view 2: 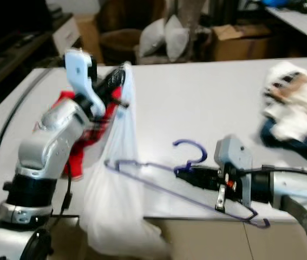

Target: Hang hanger

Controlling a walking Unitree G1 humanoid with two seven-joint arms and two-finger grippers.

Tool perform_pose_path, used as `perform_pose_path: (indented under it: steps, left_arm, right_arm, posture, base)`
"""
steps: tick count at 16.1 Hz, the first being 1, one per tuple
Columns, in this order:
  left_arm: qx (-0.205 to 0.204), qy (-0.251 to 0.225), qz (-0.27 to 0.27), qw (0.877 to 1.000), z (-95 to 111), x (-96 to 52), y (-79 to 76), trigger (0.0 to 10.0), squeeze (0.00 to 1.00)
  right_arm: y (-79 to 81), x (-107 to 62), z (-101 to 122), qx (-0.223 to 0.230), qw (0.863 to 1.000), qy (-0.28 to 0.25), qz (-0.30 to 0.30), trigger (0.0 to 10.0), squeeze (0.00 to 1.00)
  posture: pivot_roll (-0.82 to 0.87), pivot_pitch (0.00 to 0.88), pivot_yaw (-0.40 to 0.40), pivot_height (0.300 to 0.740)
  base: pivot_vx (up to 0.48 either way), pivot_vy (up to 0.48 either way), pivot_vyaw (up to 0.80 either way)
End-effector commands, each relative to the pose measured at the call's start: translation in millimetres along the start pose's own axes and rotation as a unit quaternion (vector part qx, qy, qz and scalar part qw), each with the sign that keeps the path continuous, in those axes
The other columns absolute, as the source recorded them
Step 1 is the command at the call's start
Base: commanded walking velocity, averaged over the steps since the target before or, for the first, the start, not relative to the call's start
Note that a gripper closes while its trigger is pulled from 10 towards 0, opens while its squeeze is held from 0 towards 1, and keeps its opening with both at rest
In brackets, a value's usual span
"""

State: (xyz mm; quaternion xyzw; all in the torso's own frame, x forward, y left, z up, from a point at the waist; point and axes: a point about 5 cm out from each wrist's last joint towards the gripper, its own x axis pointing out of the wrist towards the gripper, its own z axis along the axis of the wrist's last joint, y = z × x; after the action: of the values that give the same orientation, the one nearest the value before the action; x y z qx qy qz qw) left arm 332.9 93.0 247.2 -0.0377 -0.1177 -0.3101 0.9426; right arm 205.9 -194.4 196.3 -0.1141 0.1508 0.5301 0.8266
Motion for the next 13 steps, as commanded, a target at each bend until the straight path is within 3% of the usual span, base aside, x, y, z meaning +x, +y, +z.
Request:
perform_pose_path:
  steps: [1, 5, 7, 8, 9, 10, 11, 13]
  left_arm:
    - [0.005, -0.023, -0.007, 1.0, 18, -3.4, 4.5, 10.0, 0.0]
    - [-0.018, -0.068, -0.043, 0.997, 51, 1.2, -5.2, 10.0, 0.0]
    - [-0.023, -0.112, -0.06, 0.992, 75, 2.5, -9.2, 10.0, 0.0]
    - [-0.04, -0.144, -0.056, 0.987, 91, 1.3, -6.6, 10.0, 0.0]
    - [-0.044, -0.163, -0.052, 0.984, 99, -0.2, -4.1, 10.0, 0.0]
    - [-0.05, -0.206, -0.036, 0.977, 117, -4.6, 3.7, 10.0, 0.0]
    - [-0.051, -0.225, -0.021, 0.973, 125, -7.7, 11.3, 10.0, 0.0]
    - [-0.042, -0.239, -0.002, 0.97, 131, -12.5, 21.9, 10.0, 0.0]
  right_arm:
    - [-5.7, 8.8, 3, -0.02, 1.0, -0.006, -0.009, 10.0, 0.0]
    - [-49.0, 29.8, 7, -0.06, 0.996, -0.008, -0.069, 10.0, 0.0]
    - [-95.4, 26.4, 30, -0.116, 0.977, -0.014, -0.178, 10.0, 0.0]
    - [-123.2, 16.1, 57, -0.155, 0.952, -0.05, -0.259, 10.0, 0.0]
    - [-137.8, 6.6, 79, -0.163, 0.93, -0.098, -0.314, 10.0, 0.0]
    - [-161.3, -23.4, 128, -0.168, 0.864, -0.214, -0.423, 10.0, 0.0]
    - [-165.0, -38.3, 150, -0.184, 0.833, -0.268, -0.447, 10.0, 0.0]
    - [-165.5, -45.7, 169, -0.215, 0.81, -0.309, -0.45, 10.0, 0.0]
  posture:
    - [-0.14, 0.0, 0.077, 0.74]
    - [-0.12, 0.0, 0.066, 0.74]
    - [-0.12, 0.0, 0.058, 0.74]
    - [-0.11, 0.0, 0.054, 0.74]
    - [-0.11, 0.0, 0.051, 0.74]
    - [-0.11, 0.0, 0.048, 0.74]
    - [-0.11, 0.0, 0.047, 0.74]
    - [-0.11, 0.0, 0.045, 0.74]
  base:
    - [0.0, 0.0, 0.0]
    - [0.0, 0.0, 0.0]
    - [0.0, 0.0, 0.0]
    - [0.0, 0.0, 0.0]
    - [0.0, 0.0, 0.0]
    - [0.0, 0.0, 0.0]
    - [0.0, 0.0, 0.0]
    - [0.0, 0.0, 0.0]
